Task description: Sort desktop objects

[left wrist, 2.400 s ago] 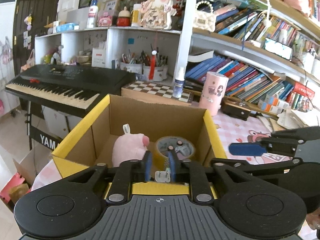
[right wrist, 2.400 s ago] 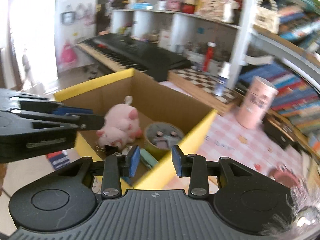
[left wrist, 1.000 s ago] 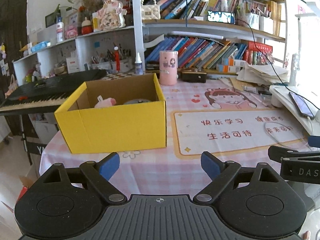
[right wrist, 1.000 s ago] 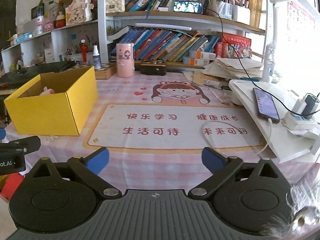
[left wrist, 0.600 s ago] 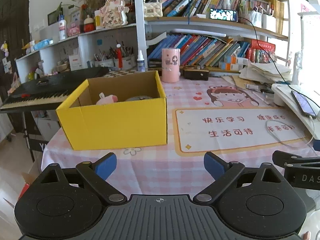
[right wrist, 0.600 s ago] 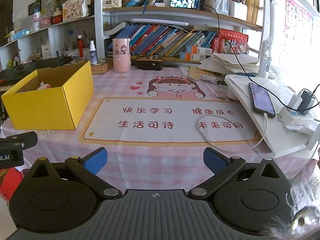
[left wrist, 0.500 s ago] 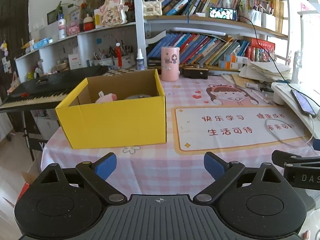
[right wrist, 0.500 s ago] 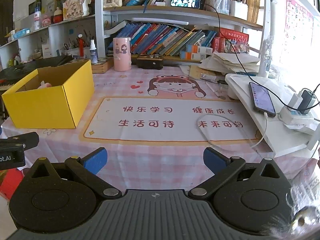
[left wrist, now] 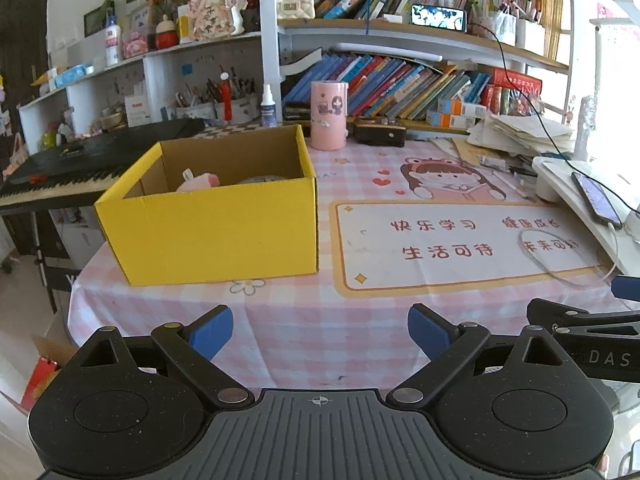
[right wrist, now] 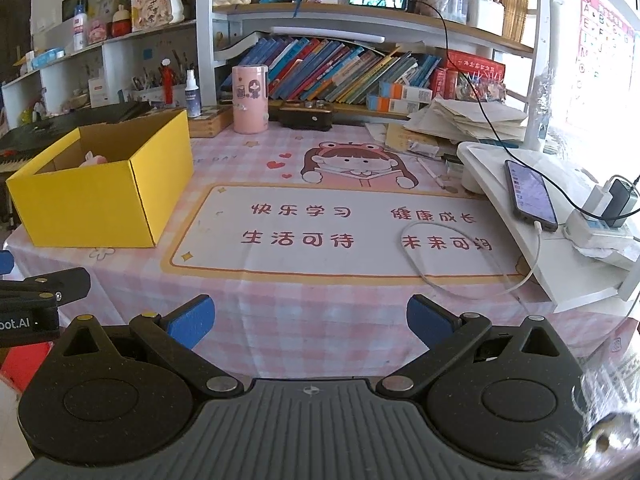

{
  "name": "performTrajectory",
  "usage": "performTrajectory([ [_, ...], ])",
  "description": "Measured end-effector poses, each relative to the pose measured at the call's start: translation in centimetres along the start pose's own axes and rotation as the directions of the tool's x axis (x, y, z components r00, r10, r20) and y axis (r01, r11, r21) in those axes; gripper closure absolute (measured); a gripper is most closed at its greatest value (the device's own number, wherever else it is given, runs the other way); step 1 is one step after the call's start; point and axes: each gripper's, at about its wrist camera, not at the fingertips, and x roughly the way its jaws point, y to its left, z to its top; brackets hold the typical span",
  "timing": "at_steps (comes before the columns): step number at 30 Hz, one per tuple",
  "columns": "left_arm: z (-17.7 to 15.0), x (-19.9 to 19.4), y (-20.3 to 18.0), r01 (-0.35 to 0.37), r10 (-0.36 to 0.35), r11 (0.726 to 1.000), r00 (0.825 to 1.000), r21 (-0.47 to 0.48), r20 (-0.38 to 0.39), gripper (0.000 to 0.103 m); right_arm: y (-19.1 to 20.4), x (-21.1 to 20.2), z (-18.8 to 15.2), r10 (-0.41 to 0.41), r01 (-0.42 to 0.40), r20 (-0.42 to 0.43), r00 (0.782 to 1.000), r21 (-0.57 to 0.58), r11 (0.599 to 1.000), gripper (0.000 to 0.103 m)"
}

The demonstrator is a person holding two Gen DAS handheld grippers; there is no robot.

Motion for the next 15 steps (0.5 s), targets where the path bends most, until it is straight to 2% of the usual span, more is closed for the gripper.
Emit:
performTrajectory([
  [15,0.04,0.27,-0.12,0.011,-0.011,1.000,1.000,0.005,-0.002,0.002,0.17,0.25,0.05,0.007,-0.007,-0.010,1.000,-0.006,1.000,0.000],
])
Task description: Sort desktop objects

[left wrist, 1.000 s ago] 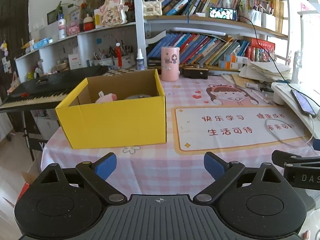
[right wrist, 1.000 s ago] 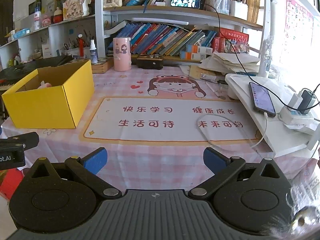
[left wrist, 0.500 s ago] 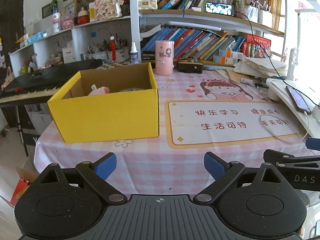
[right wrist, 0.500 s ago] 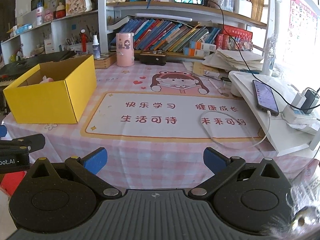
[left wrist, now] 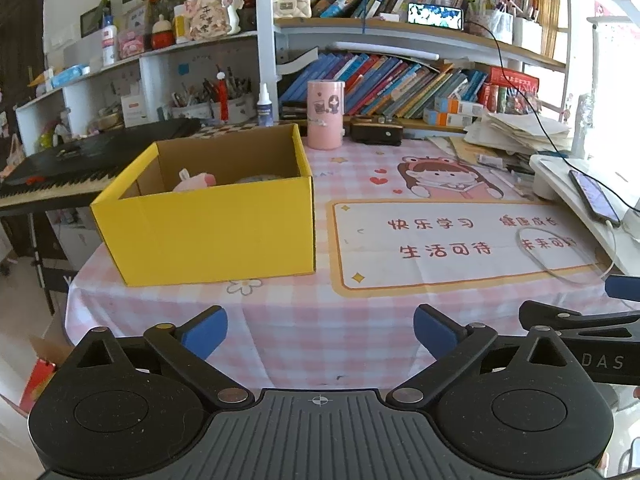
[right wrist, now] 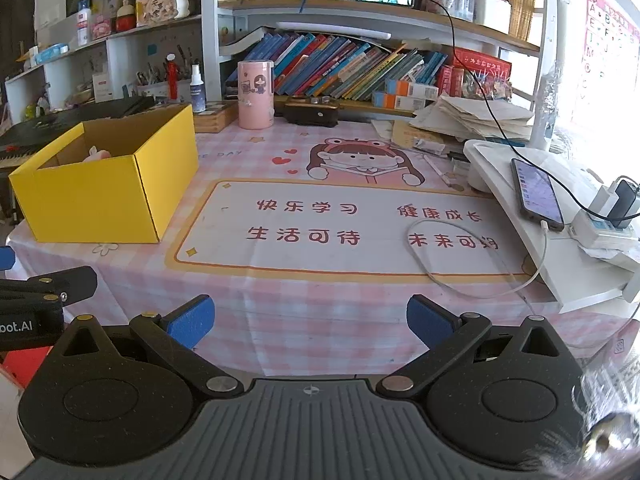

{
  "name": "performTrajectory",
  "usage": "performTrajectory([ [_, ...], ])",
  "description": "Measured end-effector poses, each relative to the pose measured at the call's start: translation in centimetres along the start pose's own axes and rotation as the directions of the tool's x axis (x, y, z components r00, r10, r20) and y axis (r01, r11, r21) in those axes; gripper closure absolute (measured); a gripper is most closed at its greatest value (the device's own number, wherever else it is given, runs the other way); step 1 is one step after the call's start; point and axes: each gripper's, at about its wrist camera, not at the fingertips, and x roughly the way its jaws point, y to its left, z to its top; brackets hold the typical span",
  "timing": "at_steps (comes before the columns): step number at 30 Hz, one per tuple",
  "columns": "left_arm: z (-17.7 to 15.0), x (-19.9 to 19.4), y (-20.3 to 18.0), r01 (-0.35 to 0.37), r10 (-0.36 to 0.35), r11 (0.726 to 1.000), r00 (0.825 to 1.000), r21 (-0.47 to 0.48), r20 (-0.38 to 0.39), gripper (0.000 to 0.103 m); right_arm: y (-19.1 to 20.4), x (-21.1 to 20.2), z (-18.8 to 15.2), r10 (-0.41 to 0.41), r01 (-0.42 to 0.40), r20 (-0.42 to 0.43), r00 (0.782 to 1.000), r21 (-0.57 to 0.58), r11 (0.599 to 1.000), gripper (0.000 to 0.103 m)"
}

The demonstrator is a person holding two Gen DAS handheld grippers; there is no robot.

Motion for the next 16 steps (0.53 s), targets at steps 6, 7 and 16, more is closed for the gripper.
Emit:
performTrajectory([
  [6,-0.11,0.03,0.17,0.001,-0.001,1.000,1.000,-0.009,0.001,0.002,0.05,0.03,-0.02,0.002,-0.002,-0.001,1.000,0.000,1.000,0.000],
  [7,-0.11,0.04,0.15,0.000,0.000,1.000,1.000,-0.007,0.001,0.002,0.12,0.10,-0.06,0.002,-0.002,-0.002,1.000,-0.001,1.000,0.000],
  [16,-0.09,0.31,0.31,-0.012,0.012,1.000,1.000,-0.012,-0.016,0.002,0.40,0.66,-0.08,0.011,-0.011,-0.015,1.000,-0.007,1.000,0.000],
])
